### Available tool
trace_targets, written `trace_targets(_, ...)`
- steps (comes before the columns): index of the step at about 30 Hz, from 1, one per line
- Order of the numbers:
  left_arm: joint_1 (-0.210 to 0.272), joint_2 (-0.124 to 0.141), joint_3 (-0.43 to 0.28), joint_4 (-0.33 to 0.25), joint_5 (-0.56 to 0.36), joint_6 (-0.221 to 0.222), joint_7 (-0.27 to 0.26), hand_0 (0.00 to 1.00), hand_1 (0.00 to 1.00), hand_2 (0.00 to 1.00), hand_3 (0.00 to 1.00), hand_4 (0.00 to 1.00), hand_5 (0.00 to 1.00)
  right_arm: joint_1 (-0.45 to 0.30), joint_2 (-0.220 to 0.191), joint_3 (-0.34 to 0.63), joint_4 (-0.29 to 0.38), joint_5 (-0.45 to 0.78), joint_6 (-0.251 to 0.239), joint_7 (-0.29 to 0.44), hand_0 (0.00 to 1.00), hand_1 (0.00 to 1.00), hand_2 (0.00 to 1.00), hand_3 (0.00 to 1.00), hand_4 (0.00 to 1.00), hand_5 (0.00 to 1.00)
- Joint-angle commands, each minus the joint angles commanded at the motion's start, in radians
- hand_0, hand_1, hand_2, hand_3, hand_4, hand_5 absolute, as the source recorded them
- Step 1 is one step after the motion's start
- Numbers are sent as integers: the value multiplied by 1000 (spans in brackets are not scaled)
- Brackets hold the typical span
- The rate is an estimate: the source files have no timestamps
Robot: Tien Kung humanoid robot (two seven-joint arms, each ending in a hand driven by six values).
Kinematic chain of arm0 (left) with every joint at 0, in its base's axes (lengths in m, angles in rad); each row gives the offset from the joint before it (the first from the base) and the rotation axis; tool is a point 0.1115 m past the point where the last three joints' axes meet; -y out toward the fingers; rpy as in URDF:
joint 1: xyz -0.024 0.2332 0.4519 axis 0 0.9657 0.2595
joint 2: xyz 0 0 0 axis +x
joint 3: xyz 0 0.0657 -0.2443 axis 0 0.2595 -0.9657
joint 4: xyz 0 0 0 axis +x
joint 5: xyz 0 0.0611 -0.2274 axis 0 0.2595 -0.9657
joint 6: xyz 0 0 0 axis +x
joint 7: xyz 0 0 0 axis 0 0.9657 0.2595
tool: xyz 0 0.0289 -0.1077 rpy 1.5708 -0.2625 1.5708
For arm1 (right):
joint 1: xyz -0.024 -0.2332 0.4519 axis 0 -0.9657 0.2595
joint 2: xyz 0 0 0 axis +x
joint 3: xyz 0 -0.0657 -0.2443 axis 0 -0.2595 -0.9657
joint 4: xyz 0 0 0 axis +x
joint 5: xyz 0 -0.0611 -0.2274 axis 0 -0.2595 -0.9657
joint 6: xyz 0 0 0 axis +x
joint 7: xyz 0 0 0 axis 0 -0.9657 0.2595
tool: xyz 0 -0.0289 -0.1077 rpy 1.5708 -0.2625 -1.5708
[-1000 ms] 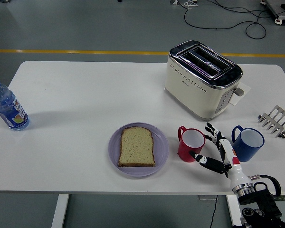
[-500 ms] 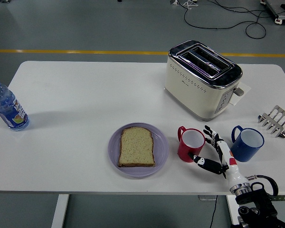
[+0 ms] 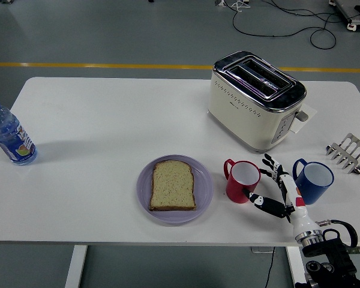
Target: Pick up the cup,pour liquid into bread,place the cup on the desk
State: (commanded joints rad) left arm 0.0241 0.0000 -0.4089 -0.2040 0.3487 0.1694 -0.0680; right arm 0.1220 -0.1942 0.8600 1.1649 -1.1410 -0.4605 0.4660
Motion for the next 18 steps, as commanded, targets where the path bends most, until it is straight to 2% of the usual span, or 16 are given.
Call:
trace_targets(2, 0, 0, 1, 0, 0, 0, 0, 647, 656, 654, 533, 303, 761, -11, -9, 5, 35, -6, 1, -2, 906, 798, 903, 980, 918, 97)
trace_targets(8, 1, 1, -4, -1, 4, 0, 0, 647, 656, 655, 533, 303, 761, -54, -38, 63, 202, -37, -2, -7, 905, 793, 896, 967, 916, 103)
trace_targets(10, 0, 2, -6, -2, 5, 0, -1, 647, 656, 655, 533, 303, 761, -63, -42, 106, 265, -16, 1, -2, 905, 793, 896, 967, 916, 103)
trace_targets(12, 0, 2, -7, -2, 6, 0, -1, 647, 656, 655, 533, 303, 761, -65, -42, 130, 299, 2, 6, 0, 905, 793, 896, 967, 916, 103)
trace_targets(13, 0, 3, -6, -2, 6, 0, -1, 647, 656, 655, 533, 303, 761, -67, -40, 165, 337, 45, 14, 1, 905, 793, 896, 967, 916, 103)
trace_targets(14, 0, 3, -6, -2, 7, 0, -1, 647, 656, 656, 534, 303, 761, -66, -39, 193, 365, 79, 29, -6, 796, 707, 790, 776, 719, 138)
trace_targets(18, -2, 5, -10, -2, 9, 0, -1, 647, 656, 656, 534, 303, 761, -56, -39, 303, 443, 248, 97, -36, 796, 707, 790, 776, 719, 138)
